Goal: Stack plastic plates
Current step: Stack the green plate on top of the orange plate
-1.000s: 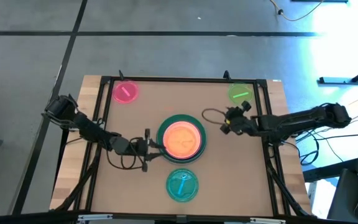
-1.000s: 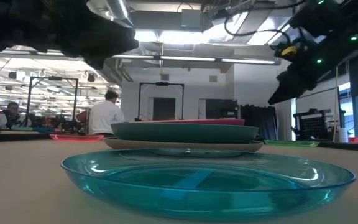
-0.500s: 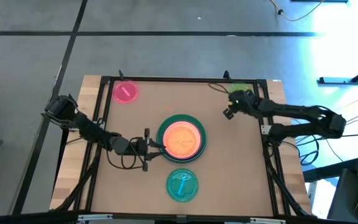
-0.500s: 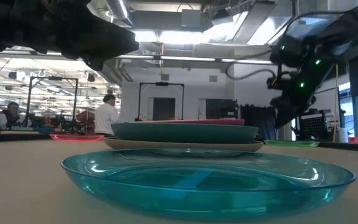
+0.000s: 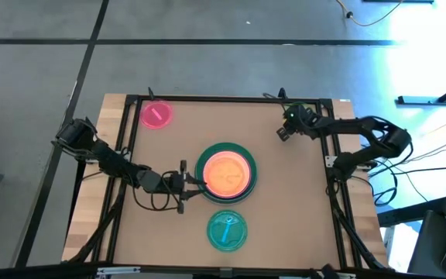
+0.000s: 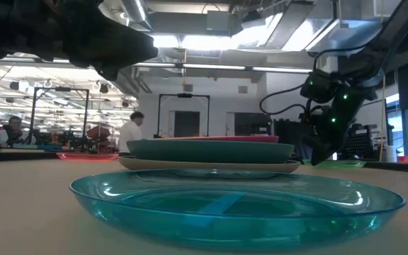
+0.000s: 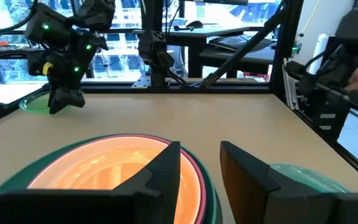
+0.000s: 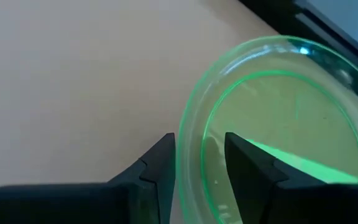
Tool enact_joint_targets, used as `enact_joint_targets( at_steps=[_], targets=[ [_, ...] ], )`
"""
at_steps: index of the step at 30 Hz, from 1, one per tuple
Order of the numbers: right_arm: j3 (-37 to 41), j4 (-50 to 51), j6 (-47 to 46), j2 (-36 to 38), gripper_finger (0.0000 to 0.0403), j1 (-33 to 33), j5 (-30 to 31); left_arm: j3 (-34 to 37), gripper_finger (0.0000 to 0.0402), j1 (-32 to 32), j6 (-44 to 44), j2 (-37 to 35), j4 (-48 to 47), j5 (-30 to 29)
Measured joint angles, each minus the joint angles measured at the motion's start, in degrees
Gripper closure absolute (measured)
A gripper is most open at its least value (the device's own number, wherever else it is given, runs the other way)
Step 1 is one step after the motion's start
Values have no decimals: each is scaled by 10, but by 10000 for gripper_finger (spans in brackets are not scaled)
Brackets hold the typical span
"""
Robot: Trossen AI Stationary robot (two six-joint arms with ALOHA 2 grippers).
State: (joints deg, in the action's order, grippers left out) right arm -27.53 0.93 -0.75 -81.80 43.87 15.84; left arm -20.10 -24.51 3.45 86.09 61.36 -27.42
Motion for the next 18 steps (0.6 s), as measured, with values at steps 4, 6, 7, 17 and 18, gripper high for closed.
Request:
enact_joint_targets(
  at_steps=[4, 6, 7, 17, 18],
  targets=[
    [0, -11, 1, -7, 274, 19, -3, 0, 295, 0, 0, 0, 0, 0],
    [0, -11, 3, -8, 279, 25, -19, 0, 295, 0, 0, 0, 0, 0],
    [0, -11, 7, -8, 284, 27, -22, 0, 295, 0, 0, 0, 0, 1],
    [-1, -10, 29, -8, 397, 26, -47, 0, 295, 0, 0, 0, 0, 1],
    [-1, -10, 32, -8, 394, 26, -47, 0, 295, 0, 0, 0, -1, 1]
  ],
)
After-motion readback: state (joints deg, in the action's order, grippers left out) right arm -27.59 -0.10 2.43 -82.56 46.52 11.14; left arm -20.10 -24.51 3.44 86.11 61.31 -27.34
